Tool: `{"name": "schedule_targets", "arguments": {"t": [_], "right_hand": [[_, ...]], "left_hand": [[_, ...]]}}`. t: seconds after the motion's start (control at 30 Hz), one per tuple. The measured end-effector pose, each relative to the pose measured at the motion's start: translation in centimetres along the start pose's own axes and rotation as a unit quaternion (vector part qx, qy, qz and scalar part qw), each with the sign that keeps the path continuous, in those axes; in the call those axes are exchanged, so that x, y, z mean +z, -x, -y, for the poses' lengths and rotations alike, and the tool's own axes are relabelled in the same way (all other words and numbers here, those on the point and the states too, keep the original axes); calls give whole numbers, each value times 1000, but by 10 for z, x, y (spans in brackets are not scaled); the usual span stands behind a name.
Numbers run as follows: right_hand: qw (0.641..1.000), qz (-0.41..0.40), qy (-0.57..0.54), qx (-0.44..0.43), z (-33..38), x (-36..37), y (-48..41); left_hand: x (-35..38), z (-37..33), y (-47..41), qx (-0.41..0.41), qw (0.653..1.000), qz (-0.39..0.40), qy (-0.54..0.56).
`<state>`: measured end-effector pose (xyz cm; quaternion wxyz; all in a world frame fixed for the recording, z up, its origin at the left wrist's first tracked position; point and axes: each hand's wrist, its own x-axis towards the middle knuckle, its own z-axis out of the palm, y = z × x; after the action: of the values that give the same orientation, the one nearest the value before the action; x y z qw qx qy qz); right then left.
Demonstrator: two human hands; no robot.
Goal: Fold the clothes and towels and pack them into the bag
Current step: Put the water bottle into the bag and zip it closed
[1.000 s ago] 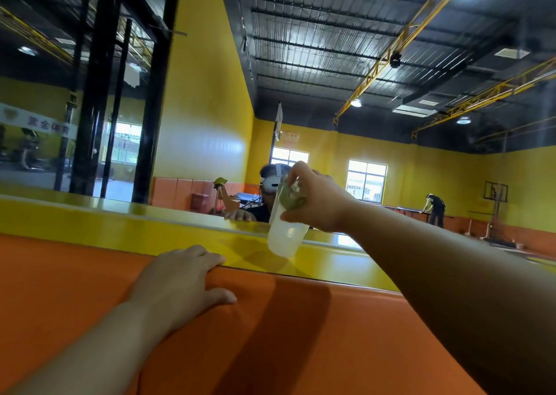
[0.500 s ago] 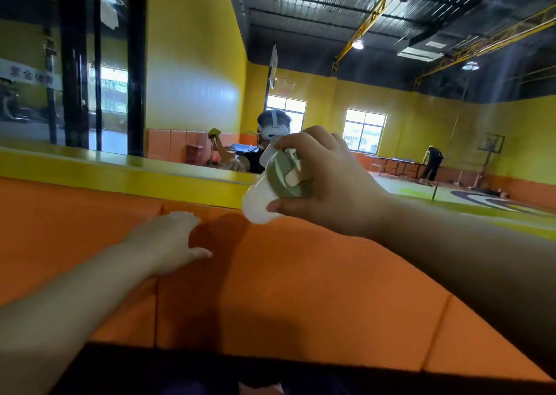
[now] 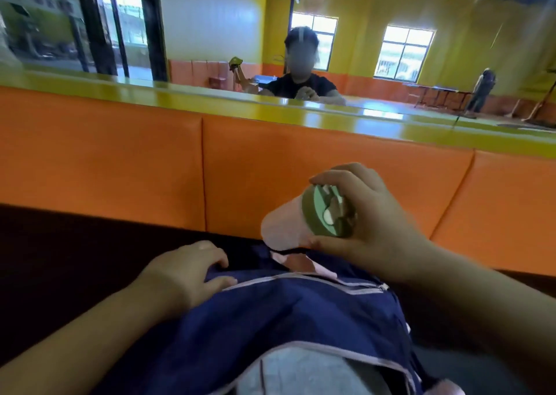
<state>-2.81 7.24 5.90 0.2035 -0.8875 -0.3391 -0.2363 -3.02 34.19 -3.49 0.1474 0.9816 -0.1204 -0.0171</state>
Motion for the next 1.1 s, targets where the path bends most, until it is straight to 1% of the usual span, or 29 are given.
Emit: {"name": "schedule_targets", "arguments": {"t": [0.07, 0.13, 0.2, 0.3, 0.33, 0.43, 0.5, 0.6, 0.67, 0.7, 0.8, 0.87, 1.0, 1.1], "right_hand": [[999, -1, -27, 21, 0, 14, 18], [997, 10, -53, 49, 1, 26, 32], [994, 17, -74, 73, 4, 37, 43], [994, -1, -81, 77, 8, 49, 54], [994, -9, -86, 72, 9, 53, 57], [990, -28, -122, 58, 12, 63, 64], [984, -36, -160, 72, 16, 66, 67], [968, -34, -228, 102, 21, 69, 69], [962, -20, -254, 102, 22, 69, 70], [961, -13, -260, 97, 22, 68, 70], [964, -6, -256, 74, 23, 64, 68], [972, -7, -229, 50, 25, 64, 64], [987, 5, -162, -8, 33, 70, 50], [994, 36, -80, -71, 42, 80, 35]], "left_hand": [[17, 5, 12, -1, 999, 0, 33], [30, 9, 22, 6, 997, -58, 53], [40, 10, 29, 25, 993, -105, 41], [52, 13, 36, 72, 983, -165, 35], [55, 16, 37, 79, 981, -175, 41], [56, 26, 39, 82, 981, -158, 80], [58, 31, 39, 85, 983, -143, 78], [45, 29, 36, 28, 990, -93, 100], [34, 29, 34, 21, 993, -66, 90], [29, 31, 33, 21, 994, -68, 80], [16, 43, 37, 16, 991, -120, 65], [4, 51, 41, 12, 988, -140, 64], [-21, 56, 40, 32, 991, -128, -1], [-34, 53, 31, 44, 993, -108, -21]]}}
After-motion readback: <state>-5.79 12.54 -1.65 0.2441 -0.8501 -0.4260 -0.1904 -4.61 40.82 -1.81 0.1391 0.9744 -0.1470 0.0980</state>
